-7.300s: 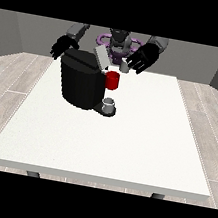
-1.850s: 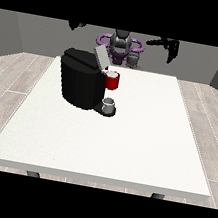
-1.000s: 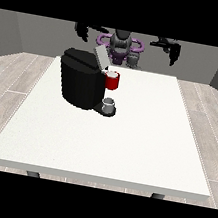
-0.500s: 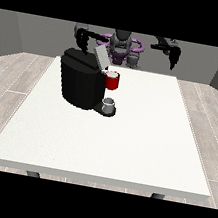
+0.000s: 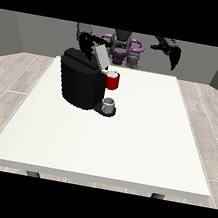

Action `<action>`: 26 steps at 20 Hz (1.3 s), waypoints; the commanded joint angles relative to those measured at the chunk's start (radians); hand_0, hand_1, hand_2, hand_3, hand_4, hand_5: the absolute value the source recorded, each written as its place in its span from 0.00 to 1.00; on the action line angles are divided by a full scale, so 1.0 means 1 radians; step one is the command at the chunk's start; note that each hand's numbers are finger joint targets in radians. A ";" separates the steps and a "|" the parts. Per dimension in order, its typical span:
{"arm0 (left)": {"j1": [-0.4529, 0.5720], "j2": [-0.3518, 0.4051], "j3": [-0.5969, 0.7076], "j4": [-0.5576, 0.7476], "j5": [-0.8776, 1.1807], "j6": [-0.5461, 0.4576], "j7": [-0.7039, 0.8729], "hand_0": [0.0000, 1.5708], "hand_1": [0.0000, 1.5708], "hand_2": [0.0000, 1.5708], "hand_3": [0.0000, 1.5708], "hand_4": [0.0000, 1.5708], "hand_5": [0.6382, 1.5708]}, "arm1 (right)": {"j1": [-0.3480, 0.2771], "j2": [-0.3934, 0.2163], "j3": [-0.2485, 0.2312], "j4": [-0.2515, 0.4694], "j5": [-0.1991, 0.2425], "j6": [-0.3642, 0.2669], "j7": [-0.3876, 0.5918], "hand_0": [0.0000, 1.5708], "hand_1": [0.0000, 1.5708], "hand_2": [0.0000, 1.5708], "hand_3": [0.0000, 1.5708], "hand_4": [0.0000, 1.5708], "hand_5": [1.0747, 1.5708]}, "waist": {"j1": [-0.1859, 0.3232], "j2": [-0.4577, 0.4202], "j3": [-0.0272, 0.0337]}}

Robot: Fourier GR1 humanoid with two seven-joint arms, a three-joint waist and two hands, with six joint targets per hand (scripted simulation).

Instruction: Insert the coffee pod into the coffee machine and close the lid

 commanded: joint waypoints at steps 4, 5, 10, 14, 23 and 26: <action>0.000 0.033 0.018 -0.032 0.057 0.009 0.034 0.00 0.00 0.00 0.00 0.00 1.00 | -0.055 0.011 0.003 0.067 0.016 0.010 -0.017 0.00 0.00 0.00 0.00 0.03 1.00 | -0.019 0.023 0.0011; 0.050 0.034 0.012 -0.005 0.043 -0.011 -0.050 0.00 0.00 0.00 0.00 0.00 1.00 | -0.050 0.000 0.008 0.054 0.014 0.037 -0.034 0.00 0.00 0.00 0.00 0.00 1.00 | -0.020 0.033 0.0010; 0.001 0.066 0.030 0.027 0.042 0.021 -0.023 0.00 0.00 0.00 0.00 0.00 1.00 | -0.100 0.020 0.023 0.065 0.016 0.046 0.012 0.00 0.00 0.00 0.00 0.00 1.00 | -0.045 0.039 0.0010; 0.018 0.093 0.035 0.015 0.057 -0.011 -0.060 0.00 0.00 0.00 0.00 0.00 1.00 | -0.093 0.031 0.024 0.094 0.045 0.020 -0.073 0.00 0.00 0.00 0.00 0.00 1.00 | -0.021 0.060 0.0010; 0.042 0.007 -0.060 -0.028 0.011 0.064 -0.014 0.00 0.00 0.00 0.00 0.08 1.00 | -0.183 0.035 0.039 0.134 0.072 0.024 -0.015 0.00 0.00 0.00 0.00 0.09 1.00 | 0.009 0.039 0.0011; 0.028 0.074 -0.011 0.006 0.031 0.027 -0.057 0.00 0.00 0.00 0.00 0.12 1.00 | -0.235 0.021 0.047 0.131 0.108 0.008 0.002 0.00 0.00 0.00 0.00 0.14 1.00 | 0.016 0.064 0.0010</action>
